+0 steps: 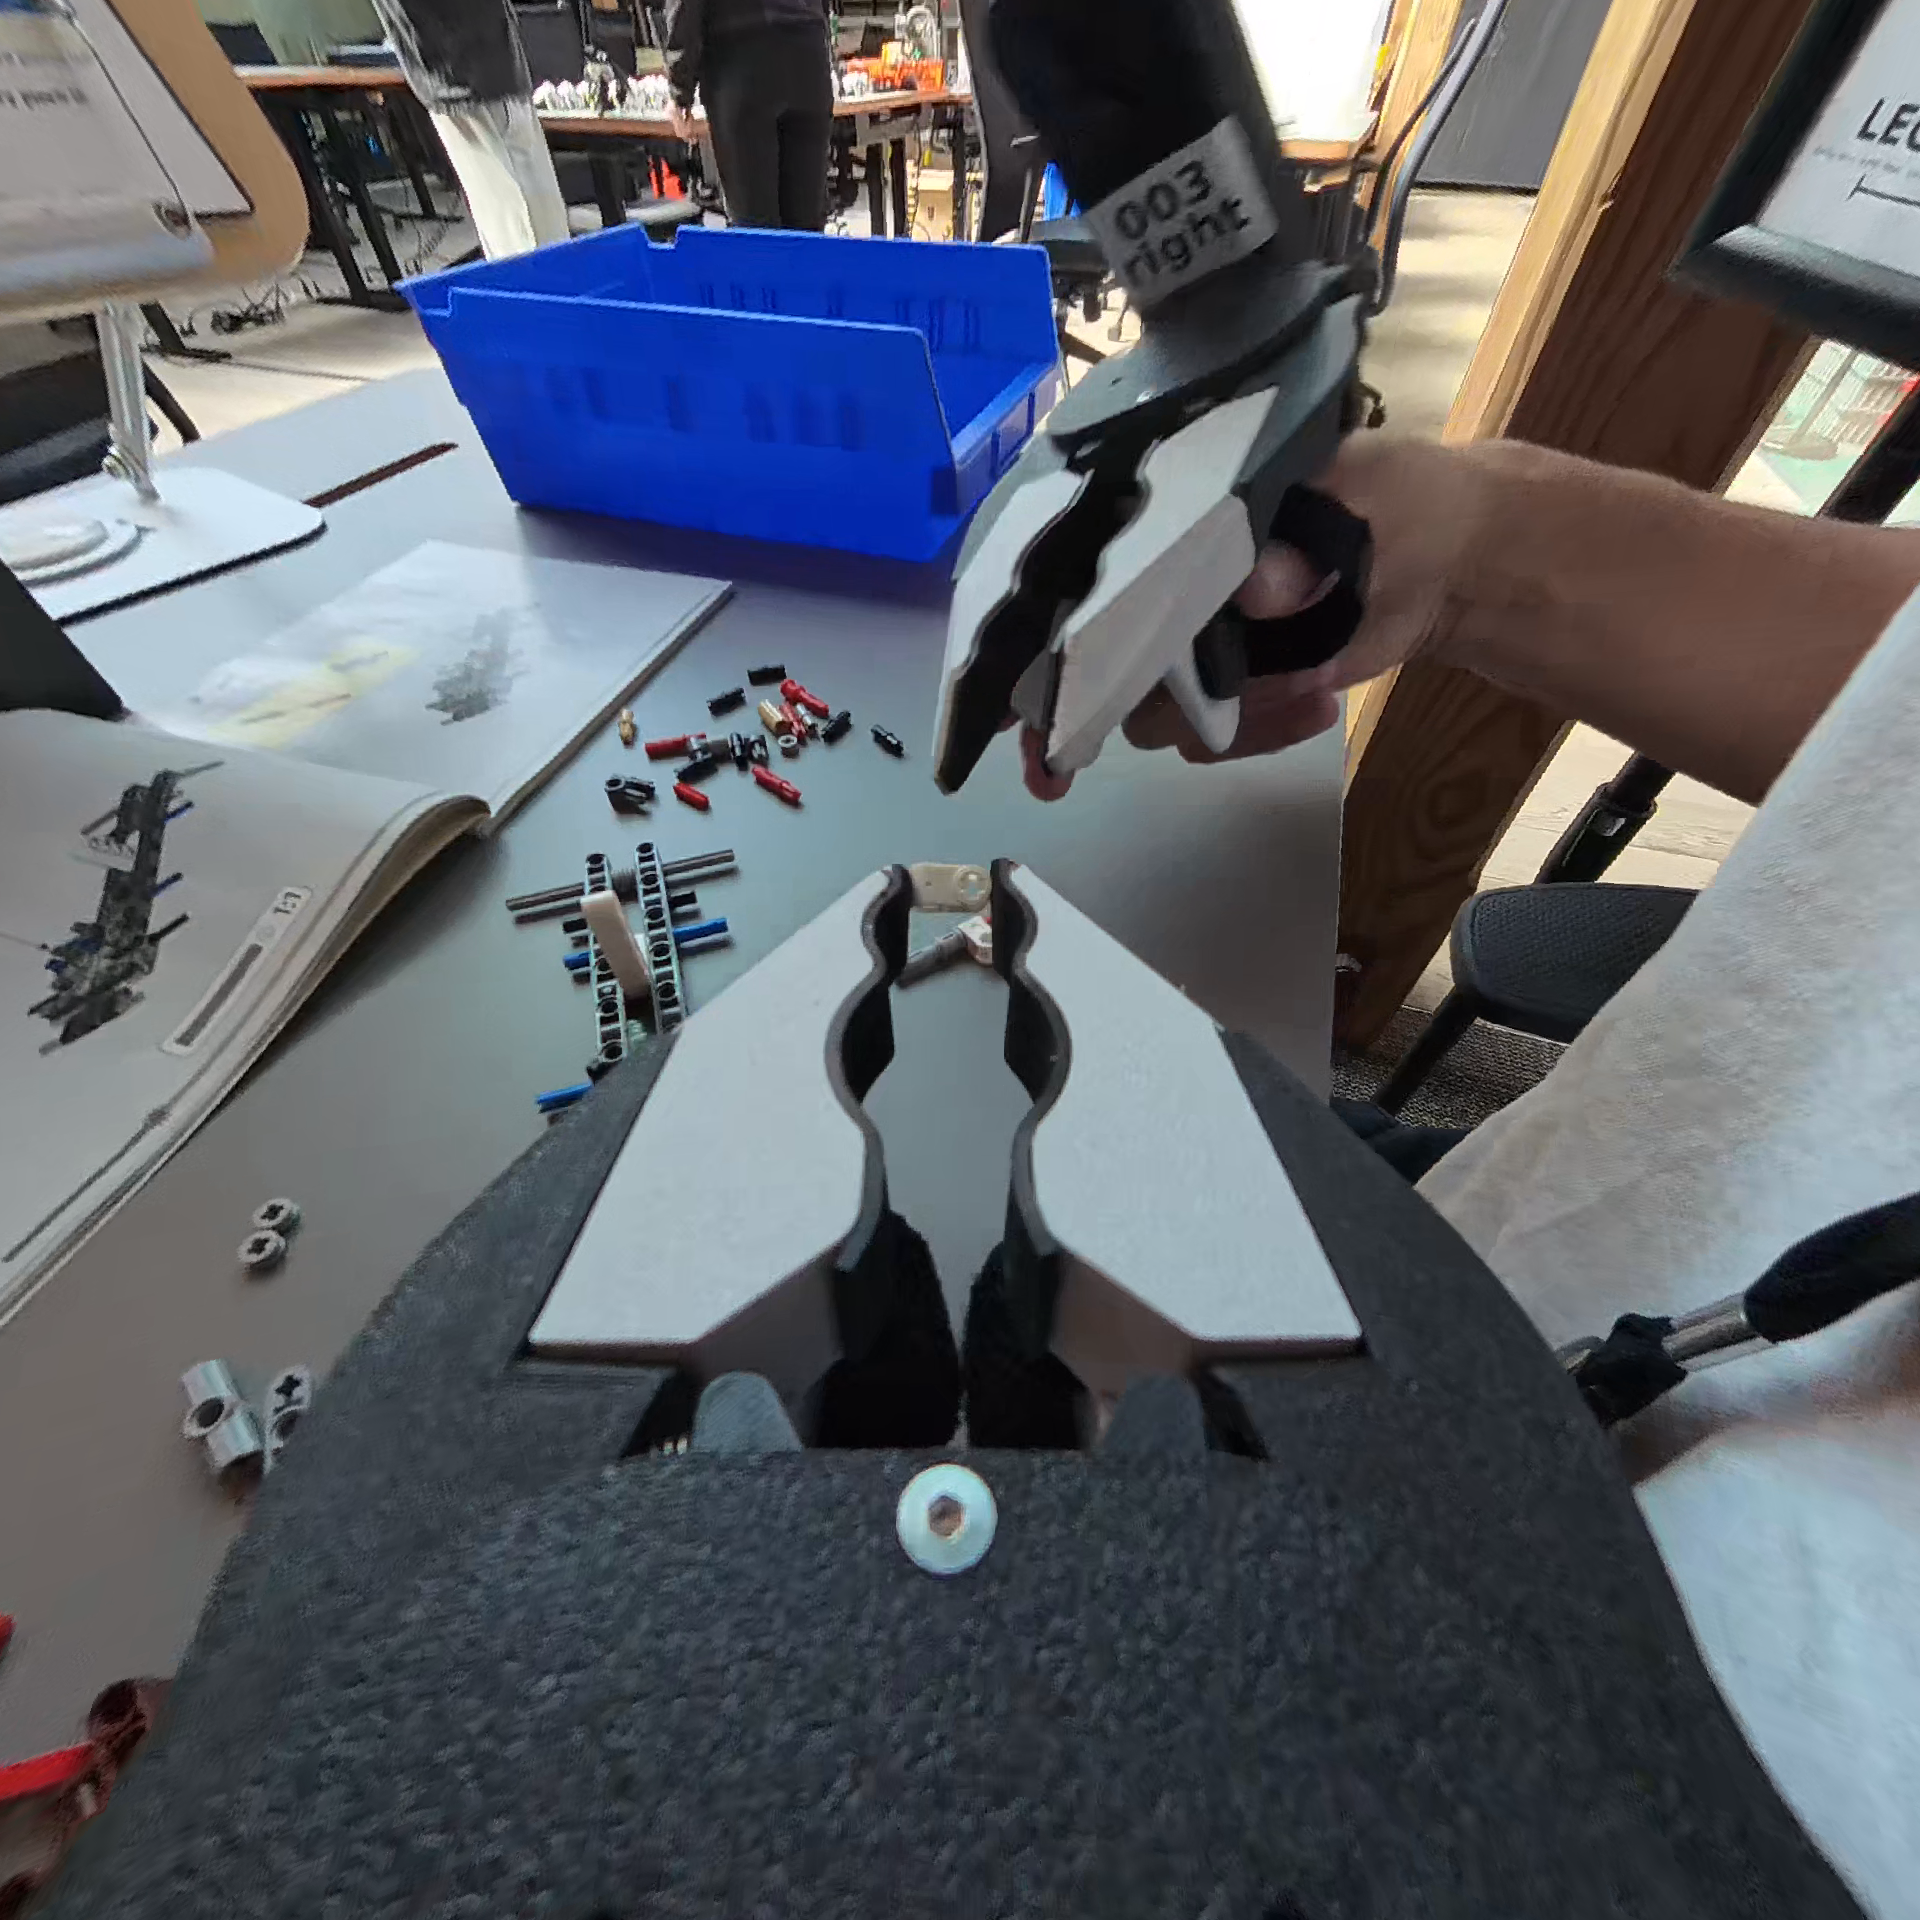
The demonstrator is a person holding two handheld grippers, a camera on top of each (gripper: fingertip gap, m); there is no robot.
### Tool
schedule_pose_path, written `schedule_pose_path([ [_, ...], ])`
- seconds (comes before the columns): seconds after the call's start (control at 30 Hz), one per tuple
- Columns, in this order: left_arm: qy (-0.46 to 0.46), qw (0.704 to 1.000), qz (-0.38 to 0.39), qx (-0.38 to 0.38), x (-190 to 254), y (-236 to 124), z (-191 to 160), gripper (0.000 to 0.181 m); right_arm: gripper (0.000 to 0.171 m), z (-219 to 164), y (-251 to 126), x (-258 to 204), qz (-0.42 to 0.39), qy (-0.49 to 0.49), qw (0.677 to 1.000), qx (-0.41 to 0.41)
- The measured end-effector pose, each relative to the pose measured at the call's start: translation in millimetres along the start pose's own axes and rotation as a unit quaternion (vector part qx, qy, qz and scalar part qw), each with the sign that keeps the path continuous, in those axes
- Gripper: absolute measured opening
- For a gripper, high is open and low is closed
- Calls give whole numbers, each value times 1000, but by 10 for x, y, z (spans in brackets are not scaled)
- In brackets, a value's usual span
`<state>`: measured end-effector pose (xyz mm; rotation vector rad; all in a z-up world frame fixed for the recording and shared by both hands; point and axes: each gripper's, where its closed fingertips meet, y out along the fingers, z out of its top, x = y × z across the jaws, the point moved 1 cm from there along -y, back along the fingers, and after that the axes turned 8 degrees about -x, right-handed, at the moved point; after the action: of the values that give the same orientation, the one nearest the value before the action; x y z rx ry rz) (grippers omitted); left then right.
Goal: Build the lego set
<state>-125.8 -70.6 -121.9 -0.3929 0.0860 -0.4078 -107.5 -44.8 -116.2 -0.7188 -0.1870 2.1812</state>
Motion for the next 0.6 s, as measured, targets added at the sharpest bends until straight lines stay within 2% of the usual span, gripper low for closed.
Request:
schedule_pose_path([
  [0.07, 28, 999, 14, 18, 1, -43, 53, 14, 21, 100, 55, -30, 55, 79, 994, 45],
  [0.1, 51, 998, 20, 23, 12, -61, 71, 14, 27, 135, 88, -47, 80, 111, 989, 61],
  [0.2, 124, 991, 50, 8, 14, -66, 43, 14, 27, 106, 220, -94, 113, 168, 978, 42],
  [0.23, 146, 988, 57, 2, 19, -64, 26, 14, 20, 128, 238, -120, 121, 177, 976, 46],
  [0.33, 176, 981, 76, 0, 10, -78, 17, 14, 4, 86, 304, -86, 88, 177, 980, 24],
  [0.53, 173, 982, 79, -19, 1, -66, -80, 14, 5, 5, 369, -63, 32, 160, 986, -26],
  [0.6, 165, 981, 89, -50, -42, -24, -168, 14, 4, -42, 404, -2, -8, 168, 984, -52],
])
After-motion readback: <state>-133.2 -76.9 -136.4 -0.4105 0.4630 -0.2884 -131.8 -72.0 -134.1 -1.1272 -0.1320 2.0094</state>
